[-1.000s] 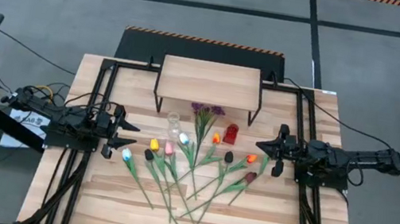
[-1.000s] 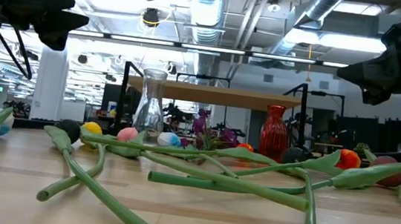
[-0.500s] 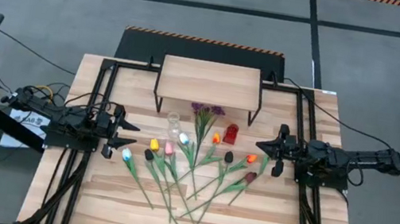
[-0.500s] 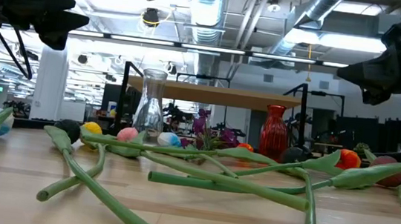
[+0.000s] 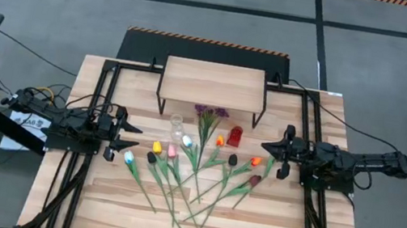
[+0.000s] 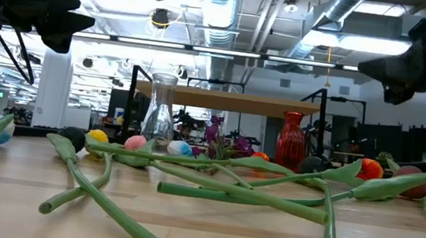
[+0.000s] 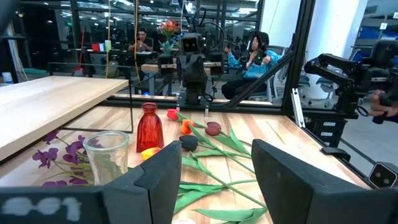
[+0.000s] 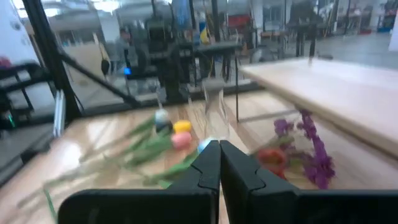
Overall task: Pick and place flowers into a vace then onto a shelf
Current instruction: Put the left white blue flower into the red flower vase
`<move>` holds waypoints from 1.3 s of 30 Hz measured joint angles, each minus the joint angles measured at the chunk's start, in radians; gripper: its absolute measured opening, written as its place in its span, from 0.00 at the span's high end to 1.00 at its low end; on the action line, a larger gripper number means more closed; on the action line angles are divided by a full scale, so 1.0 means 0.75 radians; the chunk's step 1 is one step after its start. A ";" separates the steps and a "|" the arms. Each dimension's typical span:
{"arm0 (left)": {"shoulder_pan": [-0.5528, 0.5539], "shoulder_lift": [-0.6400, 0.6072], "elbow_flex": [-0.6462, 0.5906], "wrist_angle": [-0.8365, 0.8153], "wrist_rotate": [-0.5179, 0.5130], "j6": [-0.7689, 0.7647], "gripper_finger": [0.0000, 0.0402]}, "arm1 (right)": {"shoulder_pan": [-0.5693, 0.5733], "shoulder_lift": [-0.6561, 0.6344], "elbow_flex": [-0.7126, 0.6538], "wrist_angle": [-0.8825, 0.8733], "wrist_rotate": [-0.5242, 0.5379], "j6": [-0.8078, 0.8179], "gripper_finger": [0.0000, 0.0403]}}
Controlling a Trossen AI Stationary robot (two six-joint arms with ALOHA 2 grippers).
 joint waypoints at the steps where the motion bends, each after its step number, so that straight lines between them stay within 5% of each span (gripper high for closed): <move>1: 0.000 0.000 0.000 0.000 0.000 -0.001 0.54 | 0.000 0.000 0.000 0.027 0.000 0.010 1.00; 27: 0.000 0.000 0.005 0.038 -0.030 0.273 0.54 | -0.088 0.021 0.018 0.298 -0.024 -0.046 1.00; 32: 0.000 0.000 0.010 0.054 0.032 0.252 0.54 | -0.085 0.197 0.106 0.397 -0.082 -0.118 1.00; 39: 0.000 0.000 0.012 0.099 0.100 0.195 0.54 | -0.066 0.673 0.281 0.539 -0.176 -0.121 1.00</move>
